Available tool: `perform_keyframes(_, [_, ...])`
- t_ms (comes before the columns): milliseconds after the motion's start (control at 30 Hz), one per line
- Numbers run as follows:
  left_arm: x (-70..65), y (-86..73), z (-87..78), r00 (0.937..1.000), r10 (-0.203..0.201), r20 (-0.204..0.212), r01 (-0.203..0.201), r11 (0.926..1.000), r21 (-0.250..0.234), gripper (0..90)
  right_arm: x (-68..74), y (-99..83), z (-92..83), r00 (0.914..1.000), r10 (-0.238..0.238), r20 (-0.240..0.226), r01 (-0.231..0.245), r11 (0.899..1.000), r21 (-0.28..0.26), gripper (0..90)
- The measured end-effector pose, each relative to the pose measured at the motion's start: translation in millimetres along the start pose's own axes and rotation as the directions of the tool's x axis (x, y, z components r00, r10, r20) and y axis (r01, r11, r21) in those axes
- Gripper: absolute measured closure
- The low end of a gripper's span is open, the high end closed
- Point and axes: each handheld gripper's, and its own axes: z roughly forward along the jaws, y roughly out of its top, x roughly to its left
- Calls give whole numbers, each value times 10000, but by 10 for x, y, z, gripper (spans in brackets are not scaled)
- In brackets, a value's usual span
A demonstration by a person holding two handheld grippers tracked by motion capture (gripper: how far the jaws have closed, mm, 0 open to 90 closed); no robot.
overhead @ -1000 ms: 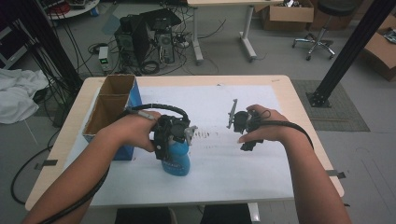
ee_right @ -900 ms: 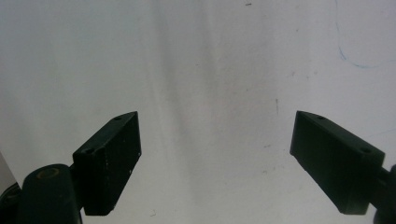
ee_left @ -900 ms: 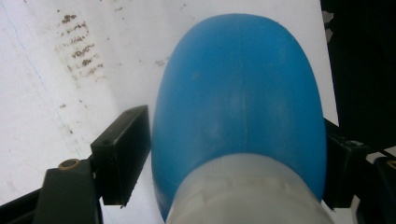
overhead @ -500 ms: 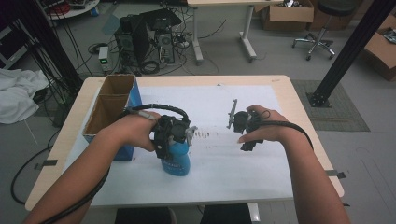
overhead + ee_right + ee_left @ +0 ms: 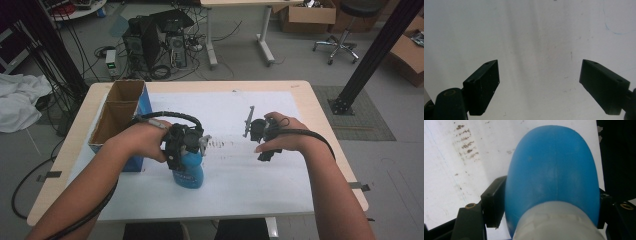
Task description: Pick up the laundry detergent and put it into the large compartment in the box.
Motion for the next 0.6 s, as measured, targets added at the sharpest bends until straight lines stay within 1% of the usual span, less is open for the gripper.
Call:
perform_keyframes(167, [-5,6,-6,10000,22,20,-22,9999,139,326,1,11,5,10000,-21,2,21,10000,14,166])
perform_keyframes(233, [-17,10,-9,9999,137,16,-138,9998,161,377,1,14,7,10000,-26,-5,26,10000,-3,166])
perform_keyframes(400, [-18,9,-8,9999,120,11,-121,9998,159,379,2,22,17,10000,-45,-18,45,10000,-4,166])
perform_keyframes(600, [-28,29,-5,9999,116,-22,-116,9994,329,383,-3,26,23,10000,-34,-34,34,10000,-14,166])
